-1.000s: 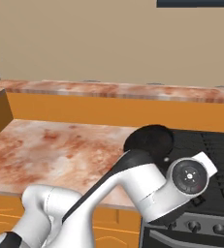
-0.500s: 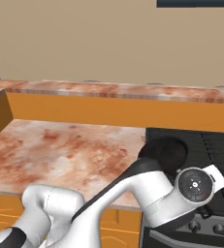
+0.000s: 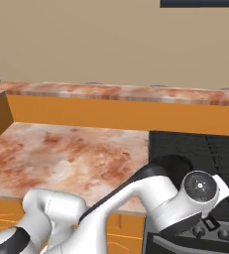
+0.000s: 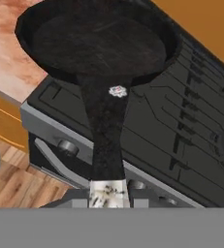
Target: Pick the pan from the cabinet and place it on the stove. Then turn on the stove burner for the pan.
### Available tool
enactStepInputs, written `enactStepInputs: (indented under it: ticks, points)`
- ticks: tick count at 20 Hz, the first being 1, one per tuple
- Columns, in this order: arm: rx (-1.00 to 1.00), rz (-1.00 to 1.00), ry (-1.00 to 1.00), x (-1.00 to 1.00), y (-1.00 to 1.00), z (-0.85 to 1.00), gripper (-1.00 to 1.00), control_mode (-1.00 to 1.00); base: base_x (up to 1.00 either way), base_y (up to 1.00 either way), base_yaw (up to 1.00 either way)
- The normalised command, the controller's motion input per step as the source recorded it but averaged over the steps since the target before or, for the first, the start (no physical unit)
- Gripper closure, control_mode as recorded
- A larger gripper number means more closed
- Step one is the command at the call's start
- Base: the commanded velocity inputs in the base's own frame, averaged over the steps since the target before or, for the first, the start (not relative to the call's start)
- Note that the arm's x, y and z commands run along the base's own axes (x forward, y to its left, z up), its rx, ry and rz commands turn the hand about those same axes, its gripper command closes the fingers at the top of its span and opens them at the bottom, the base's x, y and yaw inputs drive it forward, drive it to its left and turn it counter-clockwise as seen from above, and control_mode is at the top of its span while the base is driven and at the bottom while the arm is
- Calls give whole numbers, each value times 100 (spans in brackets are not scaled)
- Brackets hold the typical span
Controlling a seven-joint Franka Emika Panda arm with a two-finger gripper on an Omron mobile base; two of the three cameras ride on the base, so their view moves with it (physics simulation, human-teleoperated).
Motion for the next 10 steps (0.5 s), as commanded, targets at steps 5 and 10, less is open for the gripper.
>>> enactStepInputs:
  ticks: [5,10]
  points:
    - [0,0,12,0,-21,-21,100,-100,0,0,0]
    - [0,0,14,3,-7,-12,100,-100,0,0,0]
